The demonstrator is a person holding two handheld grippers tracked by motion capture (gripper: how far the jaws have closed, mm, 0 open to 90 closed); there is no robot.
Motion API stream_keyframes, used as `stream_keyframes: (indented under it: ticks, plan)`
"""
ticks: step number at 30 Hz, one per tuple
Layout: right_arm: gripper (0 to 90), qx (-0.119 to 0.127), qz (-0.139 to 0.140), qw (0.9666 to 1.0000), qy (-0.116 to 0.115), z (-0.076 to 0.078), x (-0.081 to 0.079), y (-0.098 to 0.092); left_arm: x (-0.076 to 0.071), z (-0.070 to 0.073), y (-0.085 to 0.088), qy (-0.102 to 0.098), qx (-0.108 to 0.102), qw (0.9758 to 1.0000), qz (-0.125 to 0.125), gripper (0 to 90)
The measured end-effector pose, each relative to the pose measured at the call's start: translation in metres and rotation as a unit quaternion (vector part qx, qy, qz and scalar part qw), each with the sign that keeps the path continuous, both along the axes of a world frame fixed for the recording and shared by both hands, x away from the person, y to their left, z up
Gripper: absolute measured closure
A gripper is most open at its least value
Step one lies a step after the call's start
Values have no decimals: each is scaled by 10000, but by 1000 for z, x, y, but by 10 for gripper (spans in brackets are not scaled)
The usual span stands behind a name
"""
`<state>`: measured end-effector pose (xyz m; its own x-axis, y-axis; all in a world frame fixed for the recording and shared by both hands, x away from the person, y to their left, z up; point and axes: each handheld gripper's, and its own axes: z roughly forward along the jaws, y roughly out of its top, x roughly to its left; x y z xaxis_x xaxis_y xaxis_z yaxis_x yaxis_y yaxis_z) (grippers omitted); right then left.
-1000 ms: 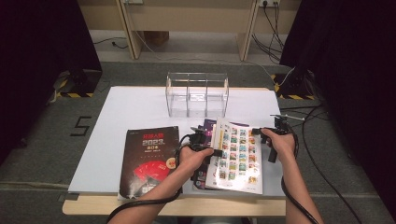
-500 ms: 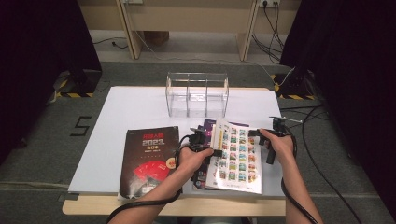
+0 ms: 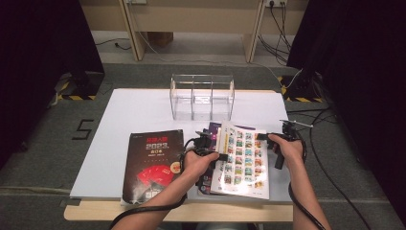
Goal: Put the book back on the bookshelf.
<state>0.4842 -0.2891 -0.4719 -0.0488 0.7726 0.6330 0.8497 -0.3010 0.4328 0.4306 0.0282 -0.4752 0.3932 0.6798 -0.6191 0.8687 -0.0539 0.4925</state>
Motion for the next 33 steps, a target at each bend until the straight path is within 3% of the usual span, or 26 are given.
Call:
stream_keyframes:
  ticks: [7,21,29,33]
  plan:
    - [610,93,-5,9999,-57,9,-4,1,0,-1,1,33,-19,10000,38,708]
    - [614,187,19,9996,203,8,-4,1,0,0,0,19,-5,10000,43,706]
    - [663,248,-96,9996,64,12,-8,2,0,-2,2,41,-49,10000,76,700]
    - [635,128,-154,9998,76,14,-7,6,0,-1,2,29,-20,10000,59,700]
